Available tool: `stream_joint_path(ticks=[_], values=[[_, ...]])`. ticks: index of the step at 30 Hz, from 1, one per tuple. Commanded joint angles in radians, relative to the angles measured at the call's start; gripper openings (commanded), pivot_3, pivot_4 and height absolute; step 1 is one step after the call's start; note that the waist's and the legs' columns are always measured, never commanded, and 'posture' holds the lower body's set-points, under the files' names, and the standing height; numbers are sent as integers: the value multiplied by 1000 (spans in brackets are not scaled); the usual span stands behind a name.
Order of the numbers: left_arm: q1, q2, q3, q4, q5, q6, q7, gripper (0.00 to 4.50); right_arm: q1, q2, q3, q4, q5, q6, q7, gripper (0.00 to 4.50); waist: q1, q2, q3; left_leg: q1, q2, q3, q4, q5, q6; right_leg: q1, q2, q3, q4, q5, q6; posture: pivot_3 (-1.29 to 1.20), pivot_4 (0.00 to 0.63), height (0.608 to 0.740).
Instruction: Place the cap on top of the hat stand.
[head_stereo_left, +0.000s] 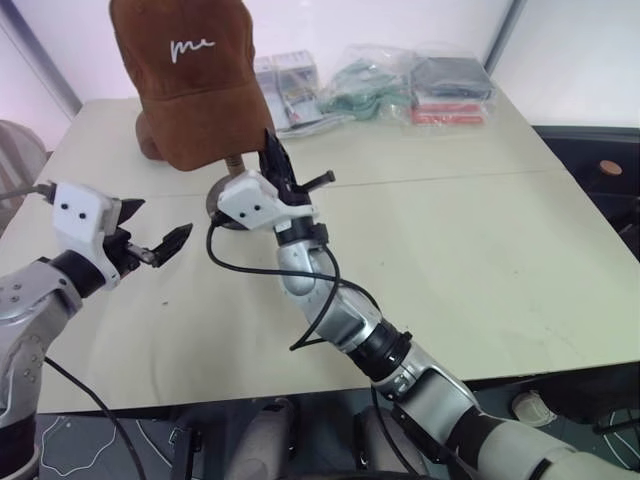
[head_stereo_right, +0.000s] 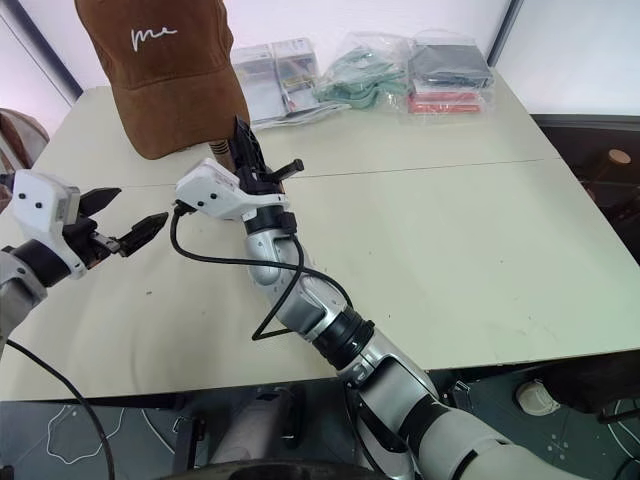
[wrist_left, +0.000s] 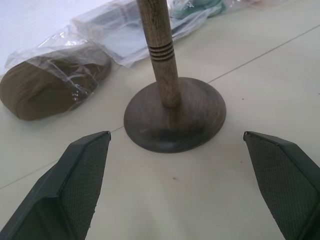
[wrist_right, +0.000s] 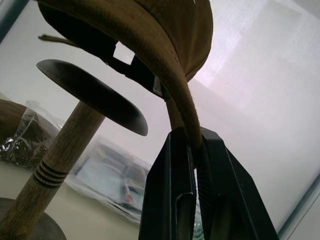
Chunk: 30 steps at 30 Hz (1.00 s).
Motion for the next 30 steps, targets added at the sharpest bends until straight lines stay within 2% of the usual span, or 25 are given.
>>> stream_joint_path(ticks=[1,19,22,28,29,30], values=[[11,2,34,-45,-6,0,8,4500,8,122,3,18,-8,0,-33,46,0,0,0,0,0,0,0,0,0,0,0,0,0,0,0,0,150,740],[43,7,63,-79,-23,24,26,4500,28,114,25,94,11,-33,-62,46,-1,0,0,0,0,0,0,0,0,0,0,0,0,0,0,0,150,740],[38,8,57,-74,-22,22,26,4500,39,112,22,96,24,-54,-58,1032,-1,0,0,0,0,0,0,0,0,0,0,0,0,0,0,0,150,740],[32,10,53,-67,-20,19,24,4500,57,96,31,102,29,-82,-44,4171,-1,0,0,0,0,0,0,0,0,0,0,0,0,0,0,0,150,740],[31,11,53,-66,-20,19,23,4500,59,94,33,102,27,-82,-41,4421,-1,0,0,0,0,0,0,0,0,0,0,0,0,0,0,0,150,740],[30,12,52,-65,-19,19,23,4500,62,89,36,100,24,-84,-37,4421,0,0,0,0,0,0,0,0,0,0,0,0,0,0,0,0,150,740]])
